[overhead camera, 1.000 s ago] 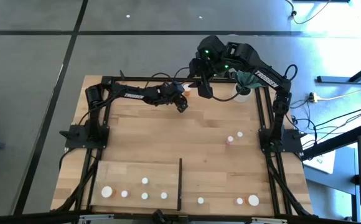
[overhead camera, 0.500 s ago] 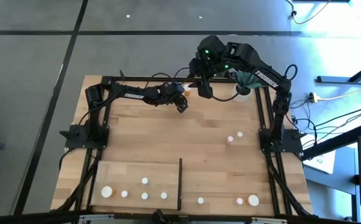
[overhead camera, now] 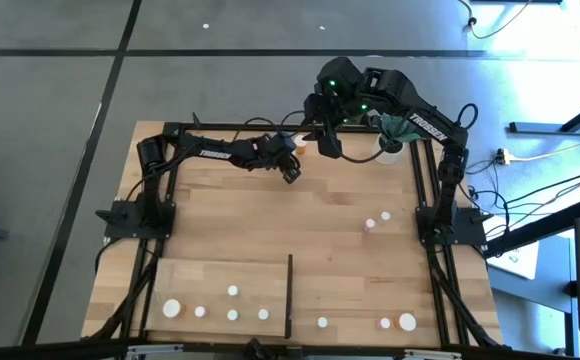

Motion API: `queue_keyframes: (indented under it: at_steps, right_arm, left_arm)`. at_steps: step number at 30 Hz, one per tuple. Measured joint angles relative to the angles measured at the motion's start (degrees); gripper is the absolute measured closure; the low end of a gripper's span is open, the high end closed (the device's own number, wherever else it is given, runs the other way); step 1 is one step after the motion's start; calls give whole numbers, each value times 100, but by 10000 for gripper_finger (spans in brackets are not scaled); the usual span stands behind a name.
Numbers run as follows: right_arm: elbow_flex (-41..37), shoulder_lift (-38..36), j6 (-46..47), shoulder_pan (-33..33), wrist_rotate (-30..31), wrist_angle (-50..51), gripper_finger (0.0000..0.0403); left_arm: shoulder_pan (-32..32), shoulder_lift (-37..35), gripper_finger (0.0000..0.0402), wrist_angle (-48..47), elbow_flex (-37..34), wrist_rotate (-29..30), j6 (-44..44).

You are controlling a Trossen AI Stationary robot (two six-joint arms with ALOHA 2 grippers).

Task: Pick and place medicine bottles onto shelf by color
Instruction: Put the top yellow pill bottle on the shelf aligned with the other yellow pill bottle

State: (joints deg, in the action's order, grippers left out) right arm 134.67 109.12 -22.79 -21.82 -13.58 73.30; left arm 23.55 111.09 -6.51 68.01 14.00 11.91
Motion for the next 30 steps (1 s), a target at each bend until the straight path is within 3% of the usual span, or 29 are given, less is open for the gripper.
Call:
queue_keyframes:
  at_steps: [18,30]
  right_arm:
    - [-2,-4,0,-1,0,-28,205]
    - [-2,-4,0,-1,0,-27,205]
  left_arm:
    - [-164,-492,224,-327,2,-177,304]
    - [-152,-448,130,-106,2,-66,835]
